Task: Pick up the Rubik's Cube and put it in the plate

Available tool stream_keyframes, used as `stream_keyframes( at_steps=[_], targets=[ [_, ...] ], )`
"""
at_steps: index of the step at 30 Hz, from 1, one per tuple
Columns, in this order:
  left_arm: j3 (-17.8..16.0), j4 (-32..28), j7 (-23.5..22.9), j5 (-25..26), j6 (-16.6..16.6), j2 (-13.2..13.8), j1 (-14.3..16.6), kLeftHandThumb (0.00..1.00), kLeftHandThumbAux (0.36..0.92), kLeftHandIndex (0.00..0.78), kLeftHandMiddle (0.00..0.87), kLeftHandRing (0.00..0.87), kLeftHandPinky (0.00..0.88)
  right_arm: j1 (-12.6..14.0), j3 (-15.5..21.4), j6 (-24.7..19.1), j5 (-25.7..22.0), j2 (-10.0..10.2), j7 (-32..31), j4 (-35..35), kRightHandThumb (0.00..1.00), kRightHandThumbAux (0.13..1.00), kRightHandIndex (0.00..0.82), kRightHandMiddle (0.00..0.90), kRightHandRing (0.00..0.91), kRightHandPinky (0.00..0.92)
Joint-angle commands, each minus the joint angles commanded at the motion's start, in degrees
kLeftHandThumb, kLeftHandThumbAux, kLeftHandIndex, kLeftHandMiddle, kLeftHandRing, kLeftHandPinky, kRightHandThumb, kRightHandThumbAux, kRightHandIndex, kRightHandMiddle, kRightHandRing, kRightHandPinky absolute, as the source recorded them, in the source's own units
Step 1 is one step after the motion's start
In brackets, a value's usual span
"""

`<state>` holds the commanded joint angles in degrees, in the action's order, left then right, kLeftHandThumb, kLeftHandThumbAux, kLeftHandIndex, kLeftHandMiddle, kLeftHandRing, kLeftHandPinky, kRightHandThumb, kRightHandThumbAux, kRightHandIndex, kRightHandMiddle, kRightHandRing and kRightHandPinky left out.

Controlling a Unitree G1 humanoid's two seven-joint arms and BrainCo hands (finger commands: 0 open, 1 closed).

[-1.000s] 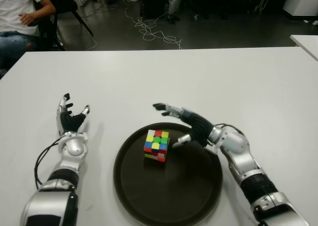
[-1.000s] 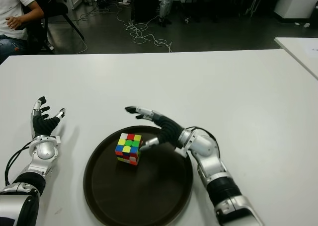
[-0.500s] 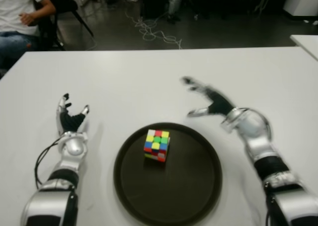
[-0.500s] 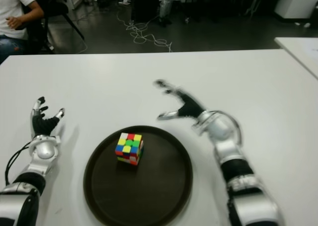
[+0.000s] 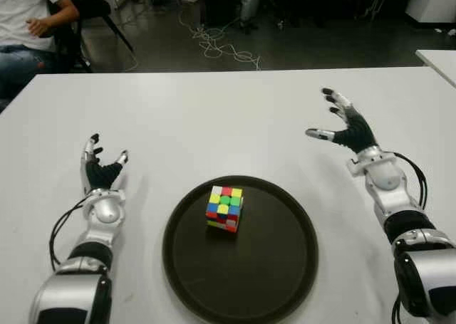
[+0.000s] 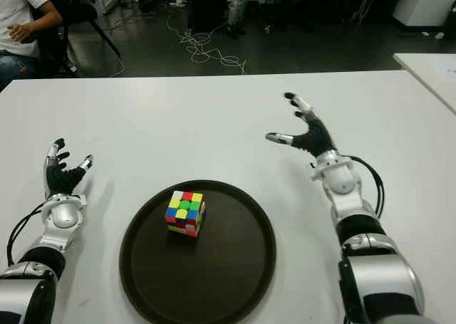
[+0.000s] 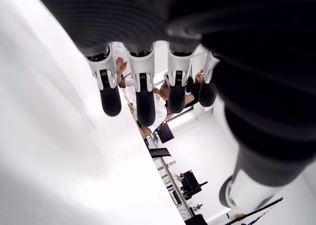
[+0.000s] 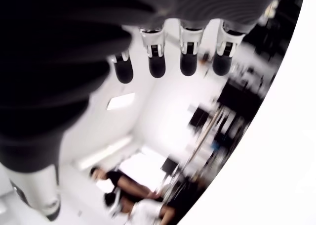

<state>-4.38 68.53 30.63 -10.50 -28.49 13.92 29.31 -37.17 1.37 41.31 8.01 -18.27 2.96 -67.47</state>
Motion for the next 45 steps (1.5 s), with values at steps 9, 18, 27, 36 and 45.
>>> stream_keyframes(
  at_steps=[9,18,27,36,45],
  targets=[
    [0.16,0.04,-0.45,-0.38,-0.28,0.4,-0.15,0.044,0.753,0.104,0.135,0.152,0.176,-0.82,0.39,-2.4,1.26,-0.77,7.3,-3.6,0.0,0.709,0.04,0.023,0.0,0.0],
    [0.68,0.07,0.08,-1.23,-0.63,0.82,-0.55,0.036,0.754,0.112,0.15,0.17,0.215,-0.82,-0.05,-6.24,2.54,-0.03,12.61,-5.64,0.0,0.717,0.061,0.036,0.006,0.0],
    [0.61,0.2,0.19,-1.14,-1.4,1.09,-0.91,0.03,0.768,0.121,0.166,0.197,0.251,-1.38,0.94,-10.24,1.84,0.61,12.4,-7.25,0.0,0.715,0.08,0.034,0.015,0.0],
    [0.13,0.44,-0.91,-0.53,-1.33,1.49,-0.71,0.038,0.758,0.116,0.164,0.191,0.245,-1.86,0.31,-11.94,3.2,1.07,13.74,-7.6,0.0,0.679,0.095,0.044,0.022,0.002],
    [-0.09,0.89,-1.13,-0.51,-1.39,1.69,-0.36,0.045,0.77,0.125,0.175,0.202,0.258,-2.39,1.43,-13.17,2.04,1.65,11.44,-7.69,0.0,0.699,0.064,0.037,0.021,0.012]
  ],
)
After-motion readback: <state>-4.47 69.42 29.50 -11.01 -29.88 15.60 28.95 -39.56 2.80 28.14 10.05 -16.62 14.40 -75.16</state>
